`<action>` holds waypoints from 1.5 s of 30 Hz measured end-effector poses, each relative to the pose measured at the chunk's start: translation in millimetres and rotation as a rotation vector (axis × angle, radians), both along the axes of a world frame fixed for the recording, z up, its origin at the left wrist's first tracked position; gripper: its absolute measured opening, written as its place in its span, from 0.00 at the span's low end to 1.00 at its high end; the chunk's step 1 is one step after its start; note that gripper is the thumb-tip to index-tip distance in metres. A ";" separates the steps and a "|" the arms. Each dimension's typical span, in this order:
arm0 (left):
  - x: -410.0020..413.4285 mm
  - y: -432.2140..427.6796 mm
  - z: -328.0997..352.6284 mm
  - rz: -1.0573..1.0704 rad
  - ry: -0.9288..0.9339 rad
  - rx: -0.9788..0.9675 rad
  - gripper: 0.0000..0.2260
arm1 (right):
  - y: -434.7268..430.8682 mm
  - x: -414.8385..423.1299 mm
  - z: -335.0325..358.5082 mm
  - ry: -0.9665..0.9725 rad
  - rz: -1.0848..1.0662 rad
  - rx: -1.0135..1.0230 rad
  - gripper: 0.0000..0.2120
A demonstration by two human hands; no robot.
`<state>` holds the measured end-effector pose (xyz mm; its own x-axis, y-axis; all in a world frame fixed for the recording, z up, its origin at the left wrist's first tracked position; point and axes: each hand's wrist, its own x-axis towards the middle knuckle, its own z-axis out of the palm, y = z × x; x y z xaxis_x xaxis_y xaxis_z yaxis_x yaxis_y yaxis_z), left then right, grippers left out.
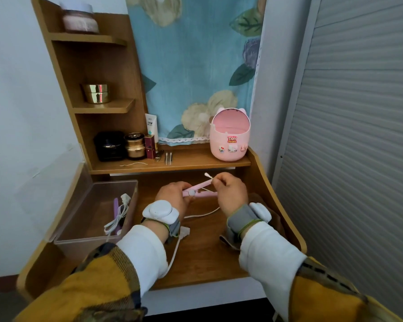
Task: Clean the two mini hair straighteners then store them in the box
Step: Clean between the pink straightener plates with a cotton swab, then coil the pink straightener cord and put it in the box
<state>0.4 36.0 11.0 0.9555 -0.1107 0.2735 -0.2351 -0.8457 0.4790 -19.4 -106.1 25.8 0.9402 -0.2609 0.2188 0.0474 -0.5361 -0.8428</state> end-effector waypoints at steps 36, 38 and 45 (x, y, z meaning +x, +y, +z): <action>36.1 5.8 48.1 -0.241 0.609 -1.553 0.14 | 9.8 50.3 44.5 -0.098 0.099 0.233 0.13; 32.0 3.0 56.2 -0.367 0.634 -1.682 0.13 | 23.3 39.5 31.1 0.157 0.447 0.229 0.21; 20.1 24.7 81.3 -0.542 0.567 -1.716 0.12 | 12.7 27.0 8.8 0.327 0.443 -0.371 0.04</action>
<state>20.5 60.7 92.3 0.9203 -0.3765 0.1066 0.1914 0.6707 0.7166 7.6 -93.3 34.7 0.9745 0.2034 -0.0950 0.1034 -0.7822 -0.6143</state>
